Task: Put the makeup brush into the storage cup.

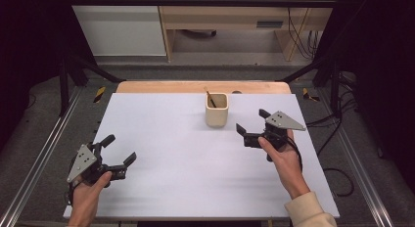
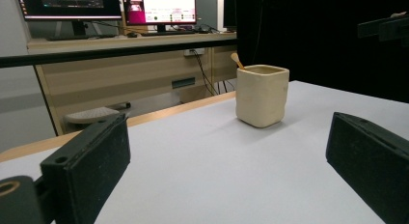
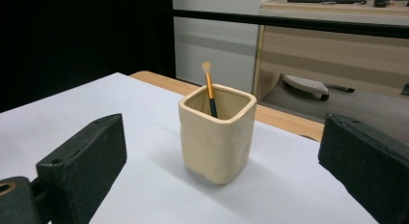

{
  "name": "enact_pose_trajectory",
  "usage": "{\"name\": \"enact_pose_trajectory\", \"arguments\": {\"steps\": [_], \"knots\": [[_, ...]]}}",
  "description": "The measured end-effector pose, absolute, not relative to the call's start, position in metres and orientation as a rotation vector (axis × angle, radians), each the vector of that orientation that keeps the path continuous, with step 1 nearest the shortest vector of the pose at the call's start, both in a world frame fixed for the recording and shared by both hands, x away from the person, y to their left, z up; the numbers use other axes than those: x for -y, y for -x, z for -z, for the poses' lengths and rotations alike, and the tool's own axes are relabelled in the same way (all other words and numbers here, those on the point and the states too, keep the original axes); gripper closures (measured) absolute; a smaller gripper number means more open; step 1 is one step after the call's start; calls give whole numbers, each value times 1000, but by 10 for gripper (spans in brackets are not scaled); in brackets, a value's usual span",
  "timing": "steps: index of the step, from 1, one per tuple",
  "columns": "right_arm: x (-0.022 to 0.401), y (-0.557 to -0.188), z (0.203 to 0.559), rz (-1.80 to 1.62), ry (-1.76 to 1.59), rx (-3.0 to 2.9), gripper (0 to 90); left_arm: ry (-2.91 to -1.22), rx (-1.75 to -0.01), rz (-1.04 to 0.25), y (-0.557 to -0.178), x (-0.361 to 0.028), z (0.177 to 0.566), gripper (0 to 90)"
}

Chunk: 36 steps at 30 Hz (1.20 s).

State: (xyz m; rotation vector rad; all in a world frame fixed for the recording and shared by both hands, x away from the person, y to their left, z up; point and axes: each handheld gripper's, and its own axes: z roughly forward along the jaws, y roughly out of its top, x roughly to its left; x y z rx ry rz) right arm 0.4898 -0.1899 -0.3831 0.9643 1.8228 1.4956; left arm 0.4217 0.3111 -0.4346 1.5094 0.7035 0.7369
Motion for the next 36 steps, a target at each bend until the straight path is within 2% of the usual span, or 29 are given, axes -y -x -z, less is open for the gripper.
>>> {"name": "enact_pose_trajectory", "arguments": {"steps": [36], "knots": [[246,-455,394,-1401,-974,-1795,49,-1508,-685,-736,-421,-312,434,9]]}}
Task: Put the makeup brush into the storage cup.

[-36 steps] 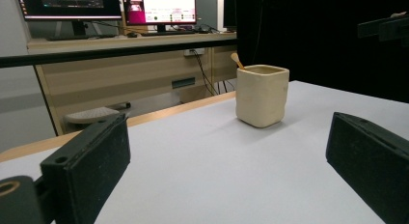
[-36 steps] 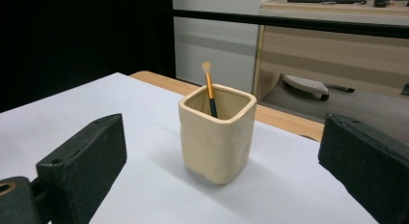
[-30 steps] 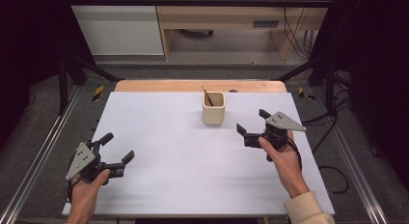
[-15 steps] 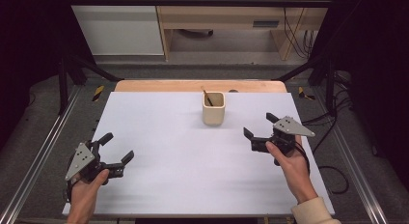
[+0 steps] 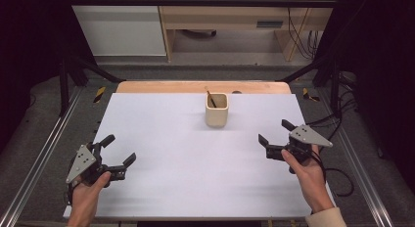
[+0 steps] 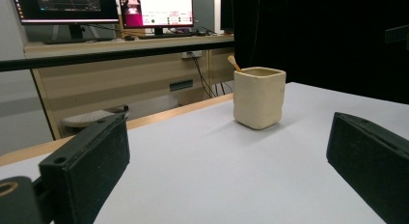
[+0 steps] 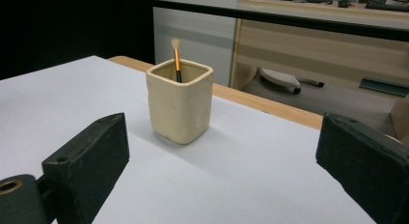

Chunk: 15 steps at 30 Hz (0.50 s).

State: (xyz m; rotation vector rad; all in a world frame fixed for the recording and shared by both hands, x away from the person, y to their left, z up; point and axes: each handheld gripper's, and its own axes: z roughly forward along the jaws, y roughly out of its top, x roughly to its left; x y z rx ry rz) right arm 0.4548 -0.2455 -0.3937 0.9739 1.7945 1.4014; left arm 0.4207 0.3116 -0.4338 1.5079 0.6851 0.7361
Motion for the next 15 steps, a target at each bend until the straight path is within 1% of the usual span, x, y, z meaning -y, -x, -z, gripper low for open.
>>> {"name": "enact_pose_trajectory", "arguments": {"steps": [15], "knots": [[270,-439,411,-1374,-993,-1766,46,-1510,-679,-735,-421,-311,434,1]]}}
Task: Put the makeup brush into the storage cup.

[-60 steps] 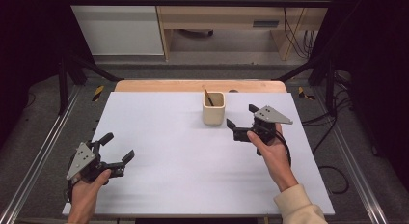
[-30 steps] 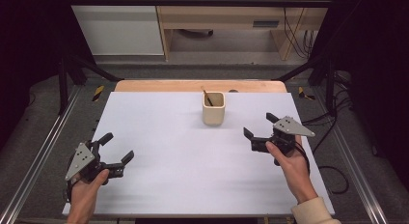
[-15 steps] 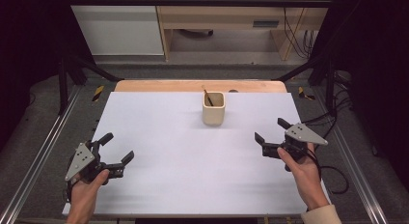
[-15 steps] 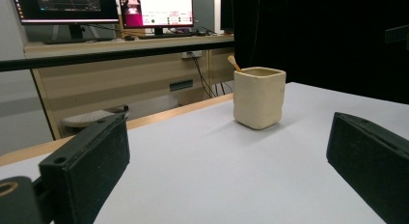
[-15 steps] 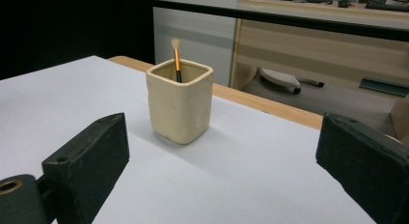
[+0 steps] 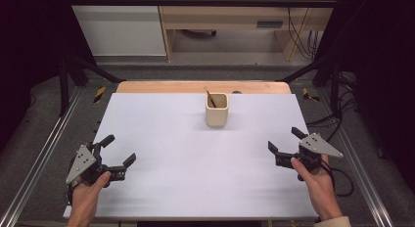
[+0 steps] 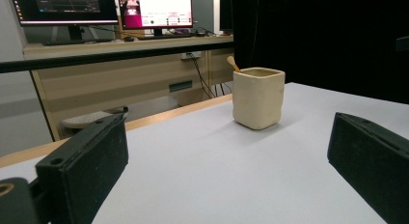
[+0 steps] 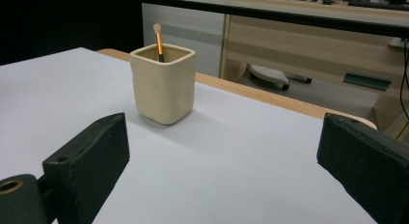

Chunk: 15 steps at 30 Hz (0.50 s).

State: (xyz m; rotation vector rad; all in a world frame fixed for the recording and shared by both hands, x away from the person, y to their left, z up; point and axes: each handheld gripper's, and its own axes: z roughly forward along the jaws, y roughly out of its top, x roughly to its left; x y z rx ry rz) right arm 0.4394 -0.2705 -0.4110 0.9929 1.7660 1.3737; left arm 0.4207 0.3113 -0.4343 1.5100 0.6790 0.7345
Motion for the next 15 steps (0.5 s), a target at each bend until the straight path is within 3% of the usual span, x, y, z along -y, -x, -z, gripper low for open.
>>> {"name": "enact_pose_trajectory", "arguments": {"steps": [15], "knots": [[289,-428,430,-1346,-1007,-1752,46,-1520,-666,-736,-420,-310,435,0]]}}
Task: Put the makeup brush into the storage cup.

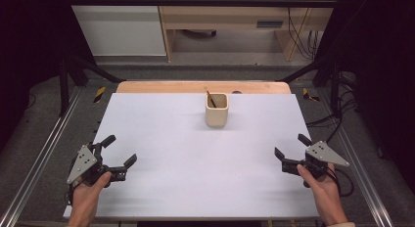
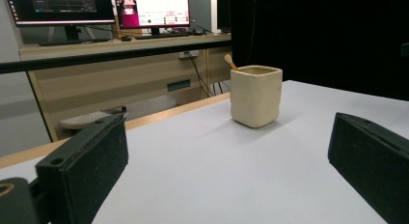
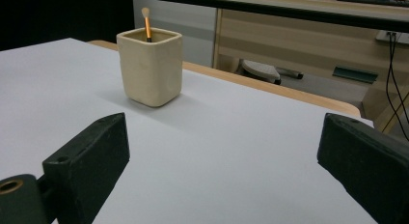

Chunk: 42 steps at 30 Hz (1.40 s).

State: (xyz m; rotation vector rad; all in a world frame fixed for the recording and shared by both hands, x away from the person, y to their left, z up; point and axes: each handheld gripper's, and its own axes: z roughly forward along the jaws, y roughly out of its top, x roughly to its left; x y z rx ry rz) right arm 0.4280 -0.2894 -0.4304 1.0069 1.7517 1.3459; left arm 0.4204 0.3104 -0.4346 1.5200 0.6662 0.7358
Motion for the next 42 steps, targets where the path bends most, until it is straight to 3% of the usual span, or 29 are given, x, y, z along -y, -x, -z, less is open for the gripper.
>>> {"name": "enact_pose_trajectory", "arguments": {"steps": [17,42], "knots": [[292,-417,450,-1381,-948,-1731,54,-1524,-651,-733,-420,-310,435,0],[261,-421,466,-1480,-845,-1855,56,-1557,-637,-690,-409,-305,437,1]]}}
